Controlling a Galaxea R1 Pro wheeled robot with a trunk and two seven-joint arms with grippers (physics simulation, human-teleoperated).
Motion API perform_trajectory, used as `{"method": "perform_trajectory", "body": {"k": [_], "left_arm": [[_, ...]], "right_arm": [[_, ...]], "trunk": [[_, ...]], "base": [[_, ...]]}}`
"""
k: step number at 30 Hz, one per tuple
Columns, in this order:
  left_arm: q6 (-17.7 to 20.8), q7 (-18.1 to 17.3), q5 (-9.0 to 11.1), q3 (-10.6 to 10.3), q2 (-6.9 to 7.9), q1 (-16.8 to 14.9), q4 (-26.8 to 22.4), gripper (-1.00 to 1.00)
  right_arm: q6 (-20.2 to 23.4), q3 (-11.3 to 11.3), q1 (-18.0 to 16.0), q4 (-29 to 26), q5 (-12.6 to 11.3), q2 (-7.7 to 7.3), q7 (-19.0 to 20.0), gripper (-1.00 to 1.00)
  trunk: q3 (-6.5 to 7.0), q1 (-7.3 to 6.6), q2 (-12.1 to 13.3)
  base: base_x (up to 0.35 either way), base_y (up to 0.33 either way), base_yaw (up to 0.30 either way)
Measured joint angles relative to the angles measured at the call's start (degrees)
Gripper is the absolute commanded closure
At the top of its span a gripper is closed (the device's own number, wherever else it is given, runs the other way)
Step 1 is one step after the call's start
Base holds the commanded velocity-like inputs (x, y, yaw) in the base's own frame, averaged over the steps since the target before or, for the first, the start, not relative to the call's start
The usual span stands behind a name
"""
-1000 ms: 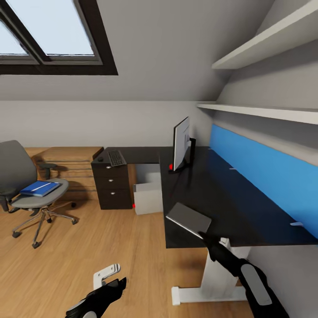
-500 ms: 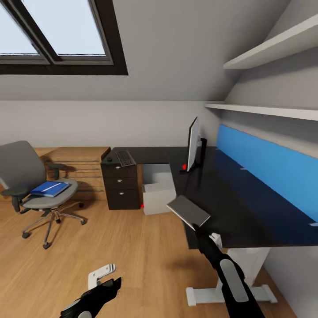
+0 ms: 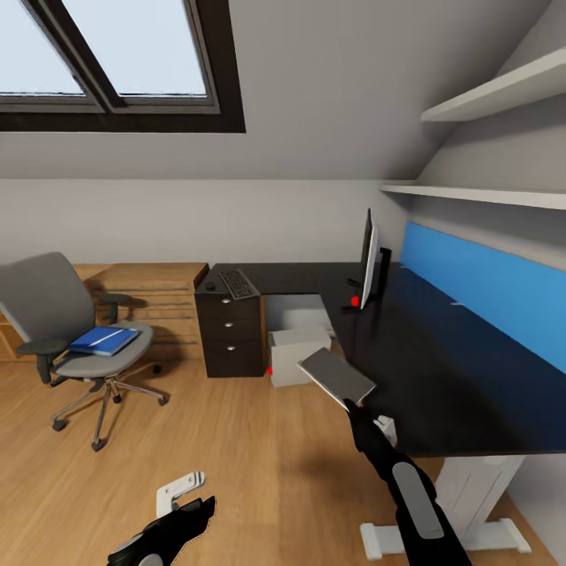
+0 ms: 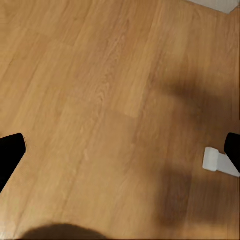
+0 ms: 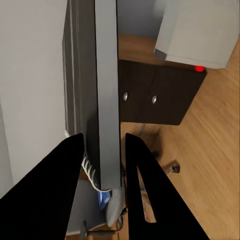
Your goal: In the bedroom, organize the workspace by keeping the computer under the desk, ensuring the monitor is on the desk, placing the keyboard on the desk next to the monitor, placing the mouse on the desk next to the keyboard, moving the folder from the swivel chair onto the desk next to the mouse, stacking the notebook on top of the folder with the pen on top of the notebook, and positioning the swivel chair next to the desk.
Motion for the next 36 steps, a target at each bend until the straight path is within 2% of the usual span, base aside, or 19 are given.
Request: {"method": "perform_trajectory", "body": {"k": [5,6,8,20,31,32,36], "left_arm": [[-0.07,-0.01,-0.08,0.00,0.11,0.00,0.01,-1.00],[-0.15,-0.01,-0.11,0.00,0.62,0.00,0.01,-1.00],[-0.17,-0.01,-0.06,0.00,0.71,0.00,0.01,-1.00],[-0.18,-0.01,-0.01,0.00,0.80,0.00,0.01,-1.00],[-0.12,-0.02,0.00,-0.01,0.81,0.00,0.02,-1.00],[-0.11,-0.02,-0.02,-0.01,0.80,0.00,0.02,-1.00],[-0.14,-0.02,-0.01,-0.07,0.80,0.00,0.02,-1.00]], "right_arm": [[0.03,0.01,0.00,0.18,0.06,0.05,-0.04,1.00],[0.06,0.01,0.01,0.28,0.17,0.15,-0.22,1.00],[0.06,0.01,0.00,0.28,0.15,0.13,-0.24,1.00],[-0.35,0.01,0.01,0.74,0.37,0.12,-0.09,1.00],[-0.84,0.00,0.01,1.17,0.60,0.01,0.09,1.00],[-0.85,0.00,0.05,0.94,0.46,0.01,1.60,1.00],[-0.90,-0.01,0.08,0.84,0.65,0.01,2.22,1.00]], "trunk": [[0.00,-0.01,0.00],[0.00,-0.01,0.00],[0.00,-0.01,0.00],[0.00,-0.01,0.00],[0.00,-0.02,0.00],[0.00,-0.02,-0.01],[0.00,-0.02,0.00]], "base": [[0.239,0.260,0.000],[0.269,0.234,0.000],[0.274,0.228,0.000],[0.296,0.198,0.000],[0.330,0.033,0.000],[0.334,0.000,0.000],[0.334,0.000,0.000]]}}
